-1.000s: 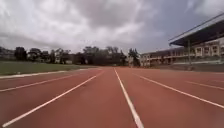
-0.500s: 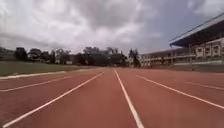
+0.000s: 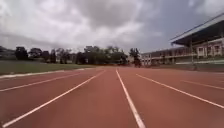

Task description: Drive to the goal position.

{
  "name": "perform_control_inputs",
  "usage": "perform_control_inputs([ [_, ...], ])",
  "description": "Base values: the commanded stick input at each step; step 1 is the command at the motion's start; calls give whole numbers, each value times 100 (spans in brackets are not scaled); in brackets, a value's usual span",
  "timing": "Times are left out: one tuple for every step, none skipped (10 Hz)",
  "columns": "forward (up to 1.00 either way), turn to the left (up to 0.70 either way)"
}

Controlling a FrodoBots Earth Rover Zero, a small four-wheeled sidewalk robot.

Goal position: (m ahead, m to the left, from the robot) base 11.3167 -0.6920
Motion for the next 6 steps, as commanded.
perform_control_inputs([
  [60, 0],
  [60, 0],
  [60, 0],
  [60, 0],
  [60, 0],
  [60, 0],
])
